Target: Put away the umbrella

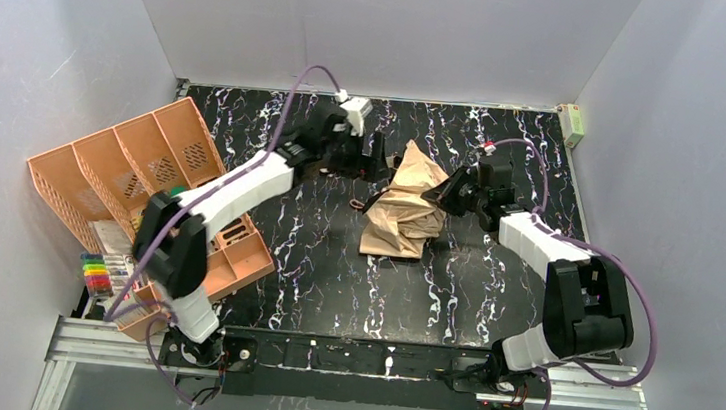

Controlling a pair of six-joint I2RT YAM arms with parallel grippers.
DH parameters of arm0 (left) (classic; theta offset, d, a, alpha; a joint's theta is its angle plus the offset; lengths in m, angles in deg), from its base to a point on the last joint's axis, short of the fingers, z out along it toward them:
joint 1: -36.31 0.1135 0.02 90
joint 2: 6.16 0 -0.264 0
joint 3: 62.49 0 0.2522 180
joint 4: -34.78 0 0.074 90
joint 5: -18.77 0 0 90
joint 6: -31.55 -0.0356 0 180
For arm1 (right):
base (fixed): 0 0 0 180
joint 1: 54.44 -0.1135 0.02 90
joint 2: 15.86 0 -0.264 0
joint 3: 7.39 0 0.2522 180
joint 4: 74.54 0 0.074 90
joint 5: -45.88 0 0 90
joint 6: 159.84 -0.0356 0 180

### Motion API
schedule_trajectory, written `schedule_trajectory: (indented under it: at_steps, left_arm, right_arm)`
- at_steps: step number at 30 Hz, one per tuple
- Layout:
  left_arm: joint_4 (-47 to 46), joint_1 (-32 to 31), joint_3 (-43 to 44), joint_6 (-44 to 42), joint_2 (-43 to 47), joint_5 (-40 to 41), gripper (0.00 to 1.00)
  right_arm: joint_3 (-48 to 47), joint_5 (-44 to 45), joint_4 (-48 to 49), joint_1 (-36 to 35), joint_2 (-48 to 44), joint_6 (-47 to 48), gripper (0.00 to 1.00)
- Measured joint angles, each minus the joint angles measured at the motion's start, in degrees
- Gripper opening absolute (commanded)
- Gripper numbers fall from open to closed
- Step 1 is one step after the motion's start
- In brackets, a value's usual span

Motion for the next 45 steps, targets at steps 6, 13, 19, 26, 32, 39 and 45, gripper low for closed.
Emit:
schedule_trajectory:
  at_steps: [6, 13, 19, 26, 32, 39, 45]
  left_arm:
    - [-6.14, -0.42, -18.64, 0.96, 21.29, 1.09, 0.98]
    - [-18.03, -1.60, -40.65, 3.30, 29.53, 1.46, 0.98]
    - [-29.33, -2.19, -45.81, 2.10, 23.34, 1.33, 0.94]
    - [-40.79, -2.23, -45.44, -5.79, 18.01, -1.90, 0.75]
    - [-43.82, -2.25, -44.57, -16.59, 16.87, -4.74, 0.68]
    - [-44.39, -2.25, -42.58, -24.68, 13.22, -5.97, 0.65]
    - [-44.70, -2.25, -40.35, -27.17, 9.73, -6.05, 0.53]
  right_arm:
    - [-1.99, -0.37, -0.37, 2.05, 4.09, -6.03, 0.00]
    - [-3.41, -2.80, -0.42, 3.56, 7.89, -12.02, 0.00]
    - [-3.69, -4.17, -0.44, 3.98, 8.26, -13.20, 0.00]
    - [-3.69, -5.68, -0.44, 4.31, 8.26, -12.98, 0.00]
    - [-3.69, -6.47, -0.44, 4.63, 8.26, -12.46, 0.00]
    - [-3.69, -7.56, -0.46, 4.94, 8.26, -11.67, 0.00]
    - [-3.69, -8.02, -0.57, 5.33, 8.26, -11.52, 0.00]
